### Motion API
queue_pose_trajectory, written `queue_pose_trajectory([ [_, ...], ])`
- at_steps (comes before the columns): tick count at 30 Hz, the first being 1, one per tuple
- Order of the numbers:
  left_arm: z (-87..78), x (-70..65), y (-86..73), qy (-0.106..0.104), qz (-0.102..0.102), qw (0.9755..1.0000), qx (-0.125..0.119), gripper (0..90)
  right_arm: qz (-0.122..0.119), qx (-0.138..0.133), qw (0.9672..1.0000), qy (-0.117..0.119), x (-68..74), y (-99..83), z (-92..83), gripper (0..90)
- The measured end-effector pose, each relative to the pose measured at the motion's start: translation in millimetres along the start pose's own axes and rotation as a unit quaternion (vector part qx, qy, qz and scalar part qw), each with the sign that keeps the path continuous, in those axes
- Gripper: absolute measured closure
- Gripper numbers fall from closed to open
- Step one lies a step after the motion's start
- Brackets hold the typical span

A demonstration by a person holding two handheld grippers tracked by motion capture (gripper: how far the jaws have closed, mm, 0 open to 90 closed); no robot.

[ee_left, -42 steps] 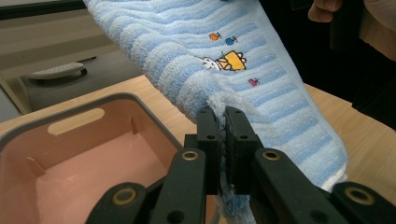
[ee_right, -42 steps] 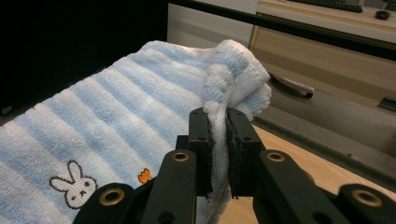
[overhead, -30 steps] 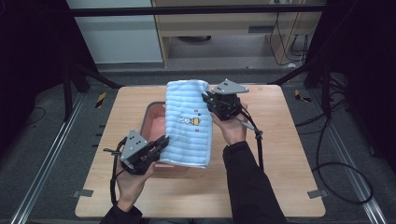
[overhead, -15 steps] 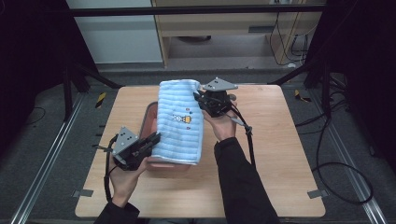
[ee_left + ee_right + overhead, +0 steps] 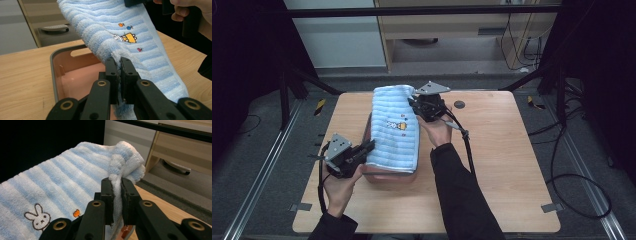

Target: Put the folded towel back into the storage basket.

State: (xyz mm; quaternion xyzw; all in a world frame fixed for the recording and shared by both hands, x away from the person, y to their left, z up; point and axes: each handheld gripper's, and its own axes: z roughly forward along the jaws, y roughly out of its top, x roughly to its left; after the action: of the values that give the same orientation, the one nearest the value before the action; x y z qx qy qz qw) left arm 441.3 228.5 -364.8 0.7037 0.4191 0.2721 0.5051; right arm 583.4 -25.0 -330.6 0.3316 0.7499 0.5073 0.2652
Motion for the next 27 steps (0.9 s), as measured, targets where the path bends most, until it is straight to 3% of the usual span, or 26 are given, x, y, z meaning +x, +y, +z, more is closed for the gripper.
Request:
queue_pose_trajectory([
  [12, 11.8, 13.3, -7.9, 0.012, -0.007, 0.9998, 0.013, 85.5, -0.003, 0.014, 0.9999, 0.000, 2.0, -3.6, 25.8, 81.8],
  [27, 34.0, 17.6, -28.4, 0.024, 0.002, 0.9978, 0.062, 85.6, -0.007, 0.049, 0.9988, -0.001, 5.4, -24.5, 50.2, 81.7],
])
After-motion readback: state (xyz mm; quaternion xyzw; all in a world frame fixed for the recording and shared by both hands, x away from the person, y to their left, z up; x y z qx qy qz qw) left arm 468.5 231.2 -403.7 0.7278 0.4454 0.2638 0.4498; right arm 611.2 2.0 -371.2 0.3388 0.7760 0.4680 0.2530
